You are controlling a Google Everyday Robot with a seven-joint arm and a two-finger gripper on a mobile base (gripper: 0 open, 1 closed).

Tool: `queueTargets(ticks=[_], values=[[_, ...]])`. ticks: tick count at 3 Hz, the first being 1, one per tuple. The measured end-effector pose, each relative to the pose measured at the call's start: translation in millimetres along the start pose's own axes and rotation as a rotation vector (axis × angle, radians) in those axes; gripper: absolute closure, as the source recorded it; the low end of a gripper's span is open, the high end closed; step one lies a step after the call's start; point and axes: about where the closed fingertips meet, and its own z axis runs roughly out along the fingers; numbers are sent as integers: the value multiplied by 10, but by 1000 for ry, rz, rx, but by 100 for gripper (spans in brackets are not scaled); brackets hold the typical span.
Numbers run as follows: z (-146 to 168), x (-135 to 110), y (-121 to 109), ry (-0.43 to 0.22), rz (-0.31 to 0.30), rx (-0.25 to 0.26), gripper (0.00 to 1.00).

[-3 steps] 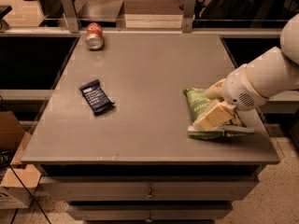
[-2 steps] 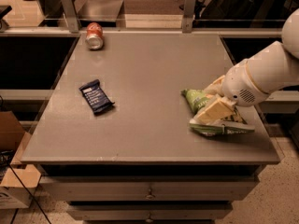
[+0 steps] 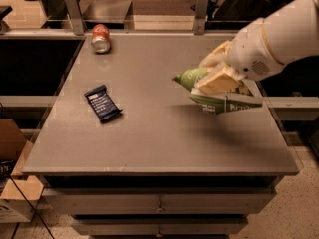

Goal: Move green jalapeno chip bag near coke can

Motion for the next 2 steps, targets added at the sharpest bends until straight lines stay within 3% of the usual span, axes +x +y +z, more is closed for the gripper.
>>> queueTargets(ticks=[2], values=[[8,-39,-9,-25,4,-3,100]])
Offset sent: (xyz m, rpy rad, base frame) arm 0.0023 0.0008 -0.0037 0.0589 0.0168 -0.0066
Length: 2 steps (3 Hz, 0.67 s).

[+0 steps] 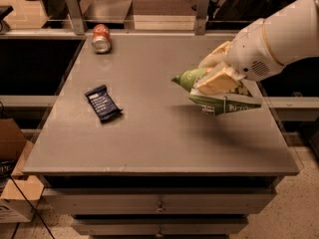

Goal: Move green jalapeno chip bag near coke can

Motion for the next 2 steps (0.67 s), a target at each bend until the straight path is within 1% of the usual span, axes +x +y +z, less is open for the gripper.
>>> queueTargets(ticks=[1,2], values=[[267,-233,-79,-122,-5,-9,100],[589,-741,-314,-290,-64,8,100]])
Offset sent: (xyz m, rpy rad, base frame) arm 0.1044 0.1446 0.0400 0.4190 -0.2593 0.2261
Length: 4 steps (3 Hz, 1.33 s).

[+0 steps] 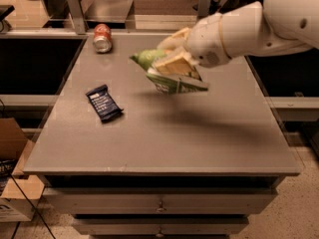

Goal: Move green jalapeno chip bag near coke can

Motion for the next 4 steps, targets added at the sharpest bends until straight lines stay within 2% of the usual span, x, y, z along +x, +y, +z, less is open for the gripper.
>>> queueTargets(ticks=[1,2,3,4], values=[[430,-355,-361,-132,-57,26,100],[880,-570,-772,-196,-88,73,100],[1328,-621,-1170,-203,-86,116,100],[1664,-534,-1486,-199,-51,139,100]])
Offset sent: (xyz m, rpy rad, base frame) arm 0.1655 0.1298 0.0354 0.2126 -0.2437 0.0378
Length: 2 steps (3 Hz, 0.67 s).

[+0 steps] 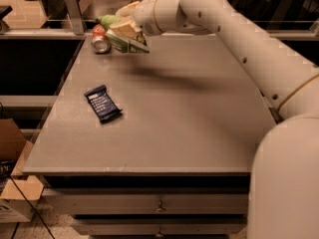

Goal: Move green jalapeno chip bag near coke can

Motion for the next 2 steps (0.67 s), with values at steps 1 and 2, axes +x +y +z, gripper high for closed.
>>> queueTargets(ticks=[1,2], values=[[240,219,-209,9,42,24,100],[268,221,-205,7,43,22,83]])
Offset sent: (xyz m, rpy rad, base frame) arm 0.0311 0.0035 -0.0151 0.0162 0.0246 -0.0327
